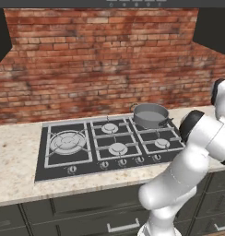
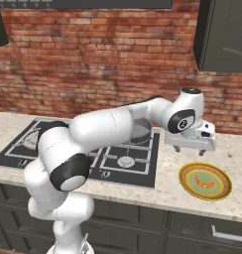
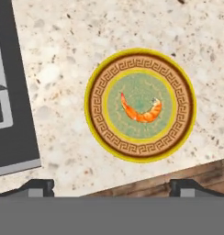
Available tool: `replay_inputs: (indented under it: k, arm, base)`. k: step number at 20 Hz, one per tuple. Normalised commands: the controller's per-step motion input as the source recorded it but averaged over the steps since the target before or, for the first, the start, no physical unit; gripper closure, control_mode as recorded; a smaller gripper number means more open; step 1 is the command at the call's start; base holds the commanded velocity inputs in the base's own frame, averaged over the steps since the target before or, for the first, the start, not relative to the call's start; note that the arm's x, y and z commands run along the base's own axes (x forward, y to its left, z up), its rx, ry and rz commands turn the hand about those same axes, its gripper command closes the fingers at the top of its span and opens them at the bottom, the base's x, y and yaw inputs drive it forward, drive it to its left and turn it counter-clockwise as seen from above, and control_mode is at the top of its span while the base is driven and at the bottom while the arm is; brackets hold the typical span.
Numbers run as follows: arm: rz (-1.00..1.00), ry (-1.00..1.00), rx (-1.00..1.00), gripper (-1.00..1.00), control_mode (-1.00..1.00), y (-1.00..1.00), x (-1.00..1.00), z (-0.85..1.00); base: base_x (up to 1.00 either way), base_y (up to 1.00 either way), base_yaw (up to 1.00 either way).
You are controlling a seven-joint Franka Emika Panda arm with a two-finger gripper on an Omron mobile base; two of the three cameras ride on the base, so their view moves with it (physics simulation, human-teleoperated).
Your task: Retrieve the frozen meat and place it in the pot on a burner. Then turn the burner on.
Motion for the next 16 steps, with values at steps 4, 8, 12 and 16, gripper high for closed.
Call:
replay_inputs:
  k: [4, 8, 12, 16]
  arm:
    - [-0.36, 0.03, 0.04, -1.00, -1.00, -0.42, 0.06, -0.36]
    - [-0.21, -0.03, 0.05, -1.00, -1.00, -0.12, 0.00, -0.36]
    - [-0.24, 0.01, 0.07, -1.00, -1.00, -0.53, 0.07, -0.42]
    - [-0.18, 0.00, 0.03, -1.00, -1.00, -0.40, 0.10, -0.26]
  base:
    - [0.00, 0.00, 0.00]
    - [0.00, 0.00, 0.00]
    - [0.00, 0.00, 0.00]
    - [0.00, 0.00, 0.00]
